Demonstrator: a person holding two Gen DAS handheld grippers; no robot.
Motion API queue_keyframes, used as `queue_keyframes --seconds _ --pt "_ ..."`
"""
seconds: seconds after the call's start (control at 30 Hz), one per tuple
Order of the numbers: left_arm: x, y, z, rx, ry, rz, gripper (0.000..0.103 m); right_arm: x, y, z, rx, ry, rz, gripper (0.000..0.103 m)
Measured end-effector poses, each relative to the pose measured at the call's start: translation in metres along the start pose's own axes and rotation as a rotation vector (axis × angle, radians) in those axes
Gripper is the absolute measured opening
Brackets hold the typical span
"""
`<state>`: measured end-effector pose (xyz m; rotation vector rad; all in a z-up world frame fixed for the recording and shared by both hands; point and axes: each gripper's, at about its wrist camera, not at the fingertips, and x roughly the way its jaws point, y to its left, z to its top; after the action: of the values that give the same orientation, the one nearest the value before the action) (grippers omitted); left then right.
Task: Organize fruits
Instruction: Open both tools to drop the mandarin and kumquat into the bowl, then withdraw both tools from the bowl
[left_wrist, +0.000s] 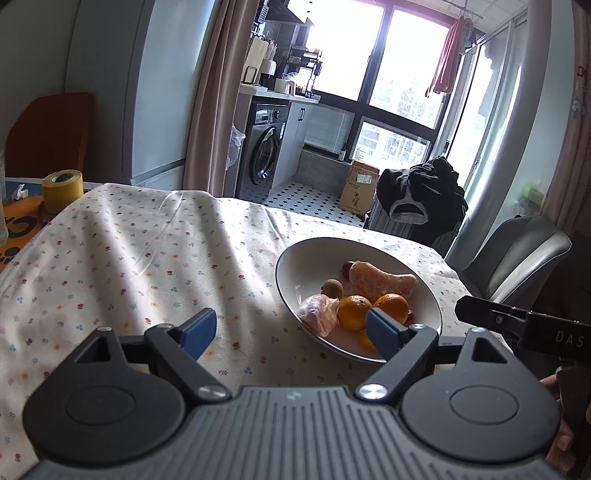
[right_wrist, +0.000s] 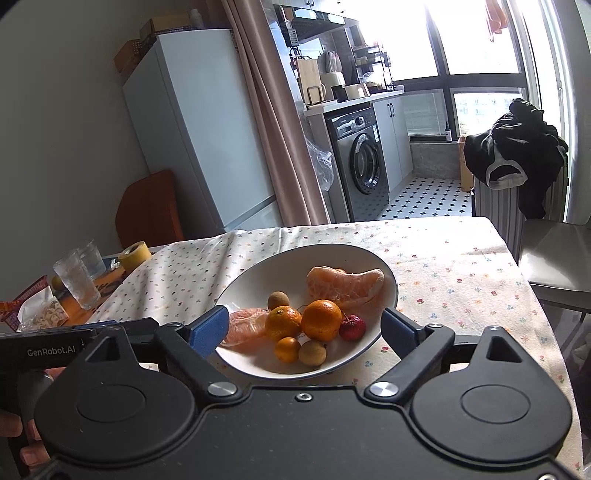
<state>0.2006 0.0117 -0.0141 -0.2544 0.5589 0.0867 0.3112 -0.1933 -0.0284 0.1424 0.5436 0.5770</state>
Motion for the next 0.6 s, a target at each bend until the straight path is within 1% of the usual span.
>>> queue_keyframes --seconds 0.07,0.13,0.27,0.37,0.43,0.6 --pt "-0.006 0.0 0.0 0.004 0.0 -0.001 0.091 -0.005 0.002 0.0 -0.002 -0.001 0.001 0.091" --pt "-0.012 0.0 0.0 0.006 0.0 -0.004 0.094 -0.009 0.003 0.0 -0.001 0.001 0.002 0.094" --pt "-0.025 0.001 -0.001 0.013 -0.005 0.003 0.102 -0.021 0.009 -0.002 -0.009 -0.001 0.007 0.099" --pt "-0.033 0.001 -0.002 0.024 -0.006 0.017 0.103 -0.029 0.013 -0.001 -0.015 -0.01 0.01 0.103" --pt "-0.039 0.003 -0.003 0.032 -0.01 0.031 0.103 -0.034 0.016 -0.001 -0.021 -0.011 0.015 0.103" --pt "-0.054 0.009 -0.005 0.036 -0.02 0.038 0.103 -0.042 0.024 -0.002 -0.028 -0.001 0.023 0.103"
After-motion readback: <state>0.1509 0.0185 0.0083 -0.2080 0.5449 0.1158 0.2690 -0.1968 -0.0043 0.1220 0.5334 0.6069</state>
